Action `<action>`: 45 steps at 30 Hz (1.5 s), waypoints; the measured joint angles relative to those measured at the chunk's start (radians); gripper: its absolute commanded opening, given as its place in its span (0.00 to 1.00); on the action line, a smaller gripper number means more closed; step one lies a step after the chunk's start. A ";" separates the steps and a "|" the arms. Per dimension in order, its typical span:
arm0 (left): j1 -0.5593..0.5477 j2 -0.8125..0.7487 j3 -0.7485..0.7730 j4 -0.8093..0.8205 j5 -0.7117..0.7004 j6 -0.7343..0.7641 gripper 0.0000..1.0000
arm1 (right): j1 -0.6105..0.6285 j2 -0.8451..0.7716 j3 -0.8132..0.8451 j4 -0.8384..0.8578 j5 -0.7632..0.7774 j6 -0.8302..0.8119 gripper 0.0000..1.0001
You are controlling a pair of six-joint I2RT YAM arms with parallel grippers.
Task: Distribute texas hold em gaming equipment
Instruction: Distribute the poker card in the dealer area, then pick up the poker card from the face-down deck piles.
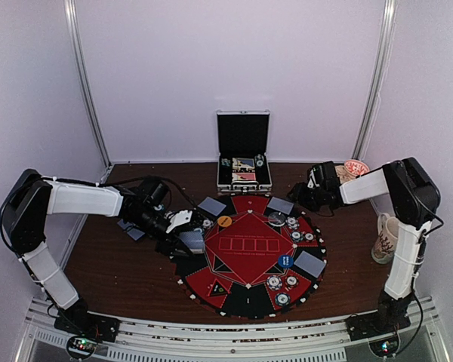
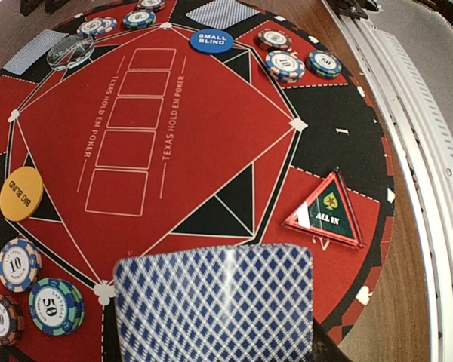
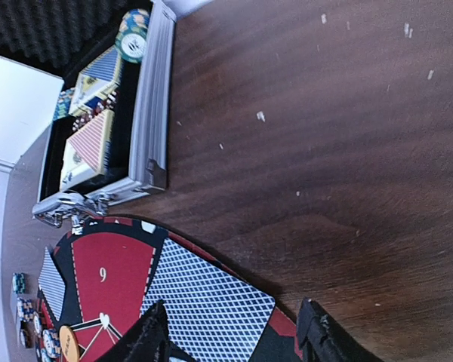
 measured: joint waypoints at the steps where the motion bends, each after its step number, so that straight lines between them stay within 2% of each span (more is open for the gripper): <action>1: 0.000 0.001 0.000 0.000 0.000 0.000 0.45 | 0.000 -0.015 0.000 -0.010 0.016 -0.001 0.66; 6: 0.000 0.003 0.000 0.000 0.000 0.000 0.45 | 0.008 -0.143 -0.031 -0.034 0.099 -0.020 0.76; 10: 0.000 0.006 0.000 0.000 0.000 0.000 0.45 | 0.041 -0.264 -0.086 -0.034 0.165 -0.026 0.79; 17: 0.000 0.007 0.000 0.000 0.000 0.000 0.45 | 0.183 -0.418 -0.201 -0.010 0.222 -0.027 0.81; 24: 0.000 0.007 0.000 0.000 0.000 0.000 0.45 | 0.354 -0.490 -0.273 0.035 0.252 -0.019 0.84; 30: 0.000 0.007 0.000 0.000 0.000 0.000 0.45 | 0.487 -0.495 -0.325 0.123 0.248 0.010 0.92; 35: 0.000 0.006 0.000 0.000 0.000 0.000 0.45 | 0.580 -0.467 -0.336 0.214 0.242 0.030 0.94; 45: 0.000 0.006 0.000 0.000 0.000 0.000 0.45 | 0.686 -0.247 -0.284 0.335 0.202 0.072 0.93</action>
